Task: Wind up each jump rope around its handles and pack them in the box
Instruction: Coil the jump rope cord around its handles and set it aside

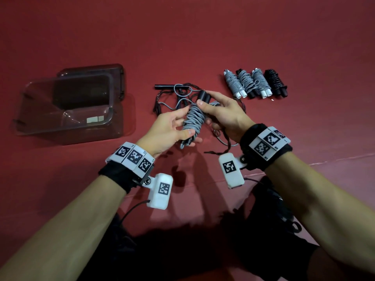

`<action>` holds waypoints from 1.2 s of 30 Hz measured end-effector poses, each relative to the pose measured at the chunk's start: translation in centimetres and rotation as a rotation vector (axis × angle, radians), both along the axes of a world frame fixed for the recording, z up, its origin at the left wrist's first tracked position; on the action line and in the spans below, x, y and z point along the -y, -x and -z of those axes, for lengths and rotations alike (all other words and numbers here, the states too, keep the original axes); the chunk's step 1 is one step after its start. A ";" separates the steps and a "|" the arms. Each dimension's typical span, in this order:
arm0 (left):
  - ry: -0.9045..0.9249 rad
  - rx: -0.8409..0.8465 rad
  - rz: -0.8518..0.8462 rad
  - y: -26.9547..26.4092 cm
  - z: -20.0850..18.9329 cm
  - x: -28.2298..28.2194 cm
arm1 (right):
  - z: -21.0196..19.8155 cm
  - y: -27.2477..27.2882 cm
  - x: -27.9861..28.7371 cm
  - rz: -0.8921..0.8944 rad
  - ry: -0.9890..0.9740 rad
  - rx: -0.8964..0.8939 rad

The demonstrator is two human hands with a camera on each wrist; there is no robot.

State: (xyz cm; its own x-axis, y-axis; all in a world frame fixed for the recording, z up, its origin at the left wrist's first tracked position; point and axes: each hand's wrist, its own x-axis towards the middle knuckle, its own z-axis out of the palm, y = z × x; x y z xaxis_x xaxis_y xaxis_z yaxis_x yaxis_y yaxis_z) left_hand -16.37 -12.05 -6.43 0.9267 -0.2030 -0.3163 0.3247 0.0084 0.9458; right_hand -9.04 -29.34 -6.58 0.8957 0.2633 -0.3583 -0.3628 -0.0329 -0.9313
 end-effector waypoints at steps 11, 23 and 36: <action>-0.069 -0.067 -0.193 -0.8 0.6 2.1 | -1.2 1.2 -0.7 -0.031 0.235 0.166; 0.201 -0.050 -0.365 -1.4 0.3 -0.2 | -0.3 0.0 0.4 -0.195 0.061 0.222; 0.523 -0.371 -0.085 -0.6 -0.8 0.5 | -1.6 1.4 0.0 -0.252 -0.039 0.224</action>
State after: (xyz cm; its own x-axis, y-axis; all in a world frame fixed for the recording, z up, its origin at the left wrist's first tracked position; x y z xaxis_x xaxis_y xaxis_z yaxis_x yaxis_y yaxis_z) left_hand -15.75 -12.57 -5.61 0.7944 -0.3480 -0.4979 0.6072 0.4782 0.6345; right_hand -10.40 -29.35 -4.96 0.8560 0.4962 -0.1450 -0.1341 -0.0579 -0.9893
